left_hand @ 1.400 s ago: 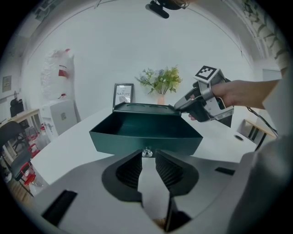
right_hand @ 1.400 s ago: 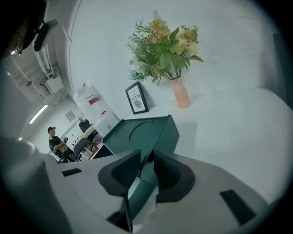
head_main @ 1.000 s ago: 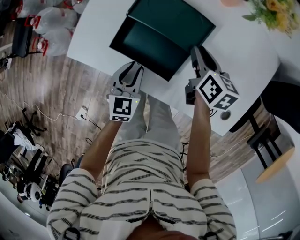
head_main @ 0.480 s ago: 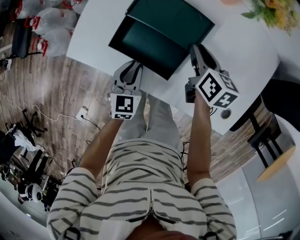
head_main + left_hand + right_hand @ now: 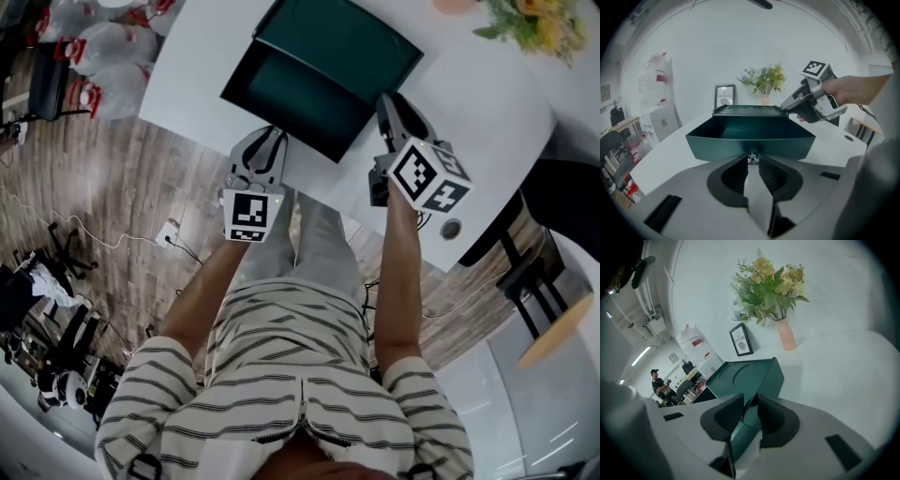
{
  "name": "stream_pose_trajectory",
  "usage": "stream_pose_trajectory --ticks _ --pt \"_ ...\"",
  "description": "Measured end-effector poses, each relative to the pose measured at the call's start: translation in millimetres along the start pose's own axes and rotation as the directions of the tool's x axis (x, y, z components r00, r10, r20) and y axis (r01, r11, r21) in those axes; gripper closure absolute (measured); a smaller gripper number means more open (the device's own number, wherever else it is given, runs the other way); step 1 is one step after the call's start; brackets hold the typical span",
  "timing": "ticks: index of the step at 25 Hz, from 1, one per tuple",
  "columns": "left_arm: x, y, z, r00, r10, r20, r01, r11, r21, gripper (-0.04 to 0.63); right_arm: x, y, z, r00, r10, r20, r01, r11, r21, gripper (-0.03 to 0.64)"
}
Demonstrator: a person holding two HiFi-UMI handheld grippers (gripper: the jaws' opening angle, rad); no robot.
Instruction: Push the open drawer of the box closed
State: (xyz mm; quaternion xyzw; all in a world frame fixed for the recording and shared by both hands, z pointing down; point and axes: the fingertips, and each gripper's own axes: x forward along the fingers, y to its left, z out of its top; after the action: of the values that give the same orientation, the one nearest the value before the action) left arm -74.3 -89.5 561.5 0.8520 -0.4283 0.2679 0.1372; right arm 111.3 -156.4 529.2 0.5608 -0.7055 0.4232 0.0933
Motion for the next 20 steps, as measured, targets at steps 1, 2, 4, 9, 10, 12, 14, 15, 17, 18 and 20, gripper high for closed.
stream_pose_trajectory --ticks 1,2,4,9,10,12,14,15,17,18,20 --pt "0 0 1 1.000 0.000 0.000 0.000 1.000 -0.011 0.526 0 0 0 1.000 0.001 -0.003 -0.001 1.000 -0.003 0.512" --pt "0 0 2 1.000 0.002 -0.001 -0.002 1.000 -0.017 0.525 0 0 0 1.000 0.001 -0.006 -0.001 1.000 -0.006 0.512" --pt "1 -1 4 1.000 0.005 -0.004 -0.005 1.000 -0.016 0.526 1 0 0 1.000 0.001 -0.011 -0.001 1.000 -0.009 0.512" --pt "4 -1 5 1.000 -0.001 -0.014 0.001 1.000 0.001 0.526 1 0 0 1.000 0.006 -0.020 -0.006 1.000 -0.007 0.512" --pt "5 -2 5 1.000 -0.001 -0.016 0.001 1.000 0.003 0.525 1 0 0 1.000 0.007 -0.021 -0.007 1.000 -0.007 0.512" --pt "6 -2 5 1.000 -0.003 -0.020 0.003 1.000 0.008 0.526 1 0 0 1.000 0.009 -0.022 -0.009 1.000 -0.007 0.512" --pt "8 -2 6 1.000 -0.004 -0.024 0.004 1.000 0.009 0.525 1 -1 0 1.000 0.014 -0.026 -0.014 1.000 -0.006 0.512" --pt "9 -3 6 1.000 -0.004 -0.026 0.004 1.000 0.008 0.526 1 -1 0 0.999 0.015 -0.028 -0.016 1.000 -0.006 0.512" --pt "10 -3 7 1.000 -0.003 -0.030 0.003 1.000 0.007 0.525 1 -2 0 0.999 0.016 -0.031 -0.017 1.000 -0.010 0.512" --pt "11 -3 8 1.000 -0.002 -0.031 0.002 1.000 0.009 0.526 1 -2 0 0.999 0.016 -0.032 -0.017 1.000 -0.010 0.512" --pt "12 -3 8 0.999 -0.002 -0.034 0.003 1.000 0.013 0.525 1 -1 0 0.999 0.017 -0.033 -0.017 1.000 -0.009 0.511"
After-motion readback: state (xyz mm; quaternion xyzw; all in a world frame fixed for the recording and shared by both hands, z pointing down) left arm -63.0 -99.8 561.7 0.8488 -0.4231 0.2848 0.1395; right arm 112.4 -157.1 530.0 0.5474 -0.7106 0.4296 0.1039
